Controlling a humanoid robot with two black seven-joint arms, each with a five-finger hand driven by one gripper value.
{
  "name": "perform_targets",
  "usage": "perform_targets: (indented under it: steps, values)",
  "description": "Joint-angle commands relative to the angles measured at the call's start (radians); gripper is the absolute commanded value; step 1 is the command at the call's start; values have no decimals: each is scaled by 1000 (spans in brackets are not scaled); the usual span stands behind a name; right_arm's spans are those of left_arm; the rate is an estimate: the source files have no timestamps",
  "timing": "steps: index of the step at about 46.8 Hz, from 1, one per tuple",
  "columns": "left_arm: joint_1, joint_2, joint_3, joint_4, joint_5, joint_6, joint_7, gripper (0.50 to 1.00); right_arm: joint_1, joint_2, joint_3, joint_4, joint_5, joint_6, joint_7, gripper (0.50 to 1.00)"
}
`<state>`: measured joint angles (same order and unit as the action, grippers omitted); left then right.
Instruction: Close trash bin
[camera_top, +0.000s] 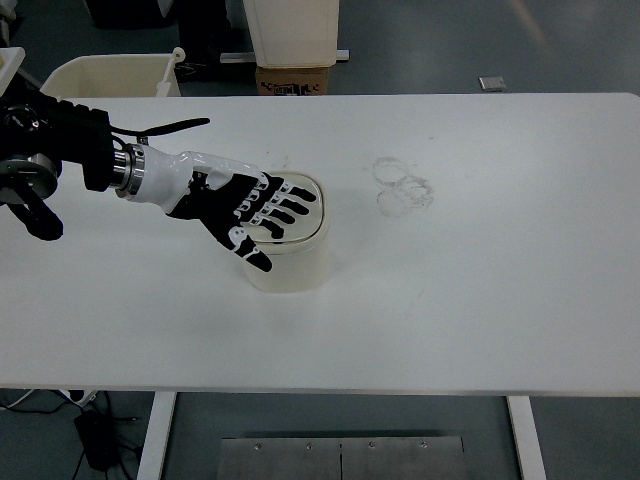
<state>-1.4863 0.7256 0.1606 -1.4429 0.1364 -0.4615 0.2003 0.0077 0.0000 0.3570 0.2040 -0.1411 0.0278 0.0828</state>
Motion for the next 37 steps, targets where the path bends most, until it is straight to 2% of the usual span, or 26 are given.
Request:
perform_targets:
  steps: [1,13,20,26,32,37]
  values:
    - [1,0,0,-1,0,0,1,1000,0,0,-1,0,0,0,0,993]
    - [3,0,-3,-1,0,0,1,1000,0,0,-1,0,0,0,0,993]
    - [-29,6,-25,6,-6,3,-2,1000,0,0,0,0,0,0,0,993]
    - [-35,54,-116,35,-6,3,-7,1000,0,0,0,0,0,0,0,993]
    - [-22,61,-237,78,-20,3,-13,1000,0,0,0,0,0,0,0,993]
    - [20,63,-334,137,-31,3,-59,1000,0,0,0,0,0,0,0,993]
